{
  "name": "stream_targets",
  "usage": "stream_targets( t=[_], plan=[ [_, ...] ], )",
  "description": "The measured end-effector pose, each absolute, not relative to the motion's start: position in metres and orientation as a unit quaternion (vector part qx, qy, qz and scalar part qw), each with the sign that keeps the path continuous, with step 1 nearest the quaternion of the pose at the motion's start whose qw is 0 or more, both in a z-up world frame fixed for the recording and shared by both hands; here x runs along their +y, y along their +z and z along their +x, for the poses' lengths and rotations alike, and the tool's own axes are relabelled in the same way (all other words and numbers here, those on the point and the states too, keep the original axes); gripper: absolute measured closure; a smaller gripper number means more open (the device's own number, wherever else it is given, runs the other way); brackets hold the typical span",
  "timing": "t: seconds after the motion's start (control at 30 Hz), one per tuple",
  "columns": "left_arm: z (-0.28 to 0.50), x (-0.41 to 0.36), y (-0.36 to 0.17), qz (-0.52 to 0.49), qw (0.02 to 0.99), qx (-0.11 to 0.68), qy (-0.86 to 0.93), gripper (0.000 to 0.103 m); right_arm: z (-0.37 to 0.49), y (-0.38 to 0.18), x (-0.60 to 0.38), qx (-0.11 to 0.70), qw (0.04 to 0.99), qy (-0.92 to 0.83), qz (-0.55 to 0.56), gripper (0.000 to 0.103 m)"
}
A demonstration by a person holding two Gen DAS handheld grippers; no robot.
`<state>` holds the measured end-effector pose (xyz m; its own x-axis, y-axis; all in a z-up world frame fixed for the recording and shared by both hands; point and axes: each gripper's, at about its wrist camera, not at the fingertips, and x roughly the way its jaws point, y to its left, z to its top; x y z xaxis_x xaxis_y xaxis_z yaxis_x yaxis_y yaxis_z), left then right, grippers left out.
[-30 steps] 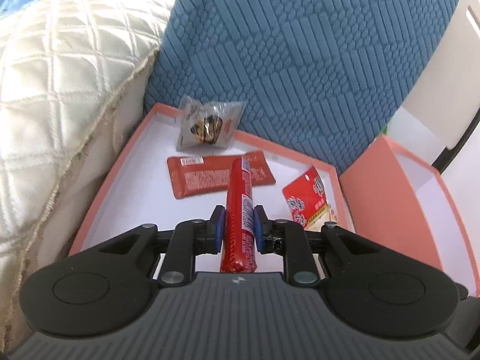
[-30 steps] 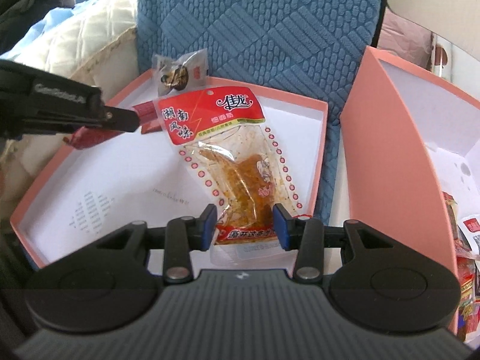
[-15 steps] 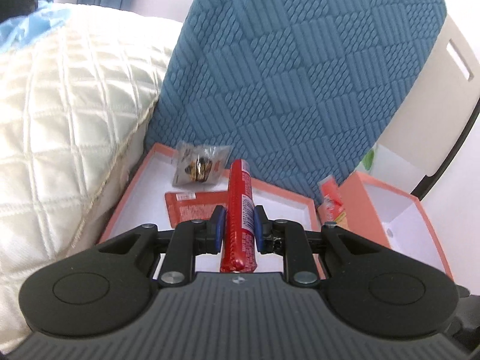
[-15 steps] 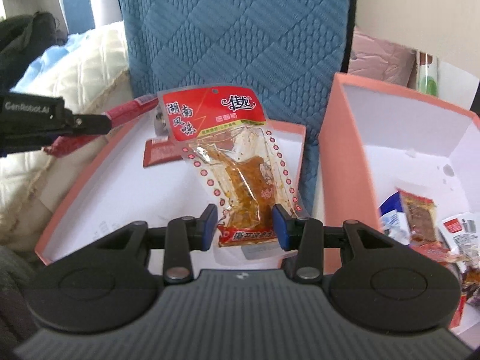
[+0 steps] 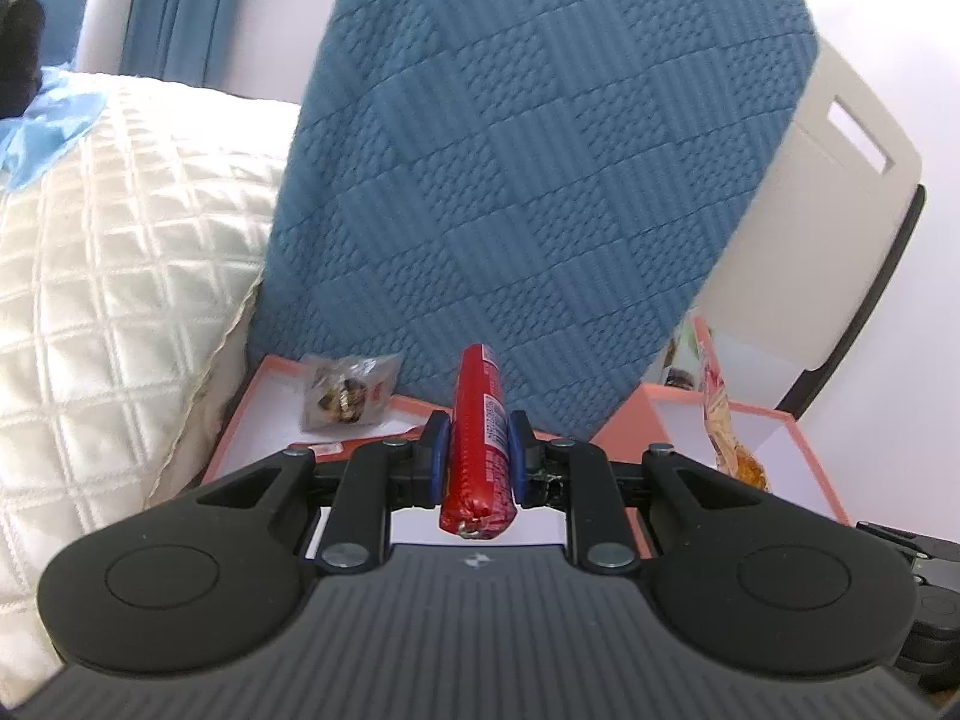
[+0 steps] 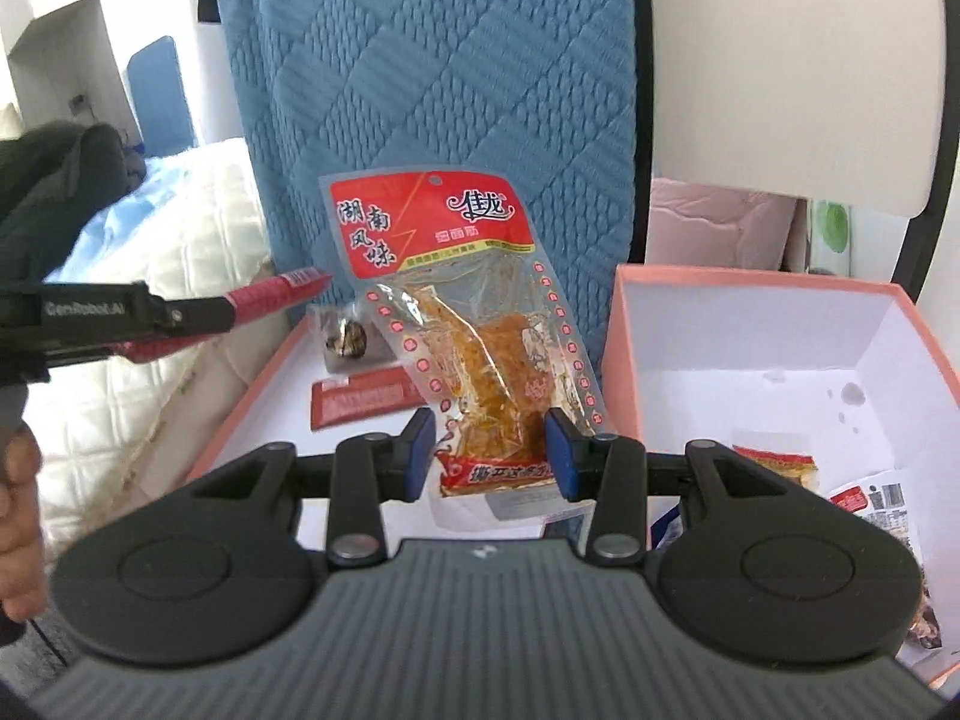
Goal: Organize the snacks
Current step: 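Lift the sausage stick with left gripper while right lifts the strip packet, then carry both snacks over the pink box and open both grippers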
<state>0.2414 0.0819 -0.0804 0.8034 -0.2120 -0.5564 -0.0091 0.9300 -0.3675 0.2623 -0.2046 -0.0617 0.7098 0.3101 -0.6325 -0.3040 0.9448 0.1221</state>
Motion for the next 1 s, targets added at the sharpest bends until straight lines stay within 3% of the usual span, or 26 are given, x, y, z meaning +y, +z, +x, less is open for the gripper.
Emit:
stream_targets(
  t=[0.47, 1.0],
  plan=[
    [0.243, 0.016, -0.053, -0.185, 0.931, 0.296, -0.104, 0.079, 0.250, -0.030, -0.261, 0.312, 0.942, 0.124, -0.012, 0.061],
    [0.257, -0.098, -0.060, -0.170, 0.918, 0.320, -0.161, 0.079, 0.238, -0.046, -0.337, 0.319, 0.944, 0.085, -0.009, 0.061]
  ],
)
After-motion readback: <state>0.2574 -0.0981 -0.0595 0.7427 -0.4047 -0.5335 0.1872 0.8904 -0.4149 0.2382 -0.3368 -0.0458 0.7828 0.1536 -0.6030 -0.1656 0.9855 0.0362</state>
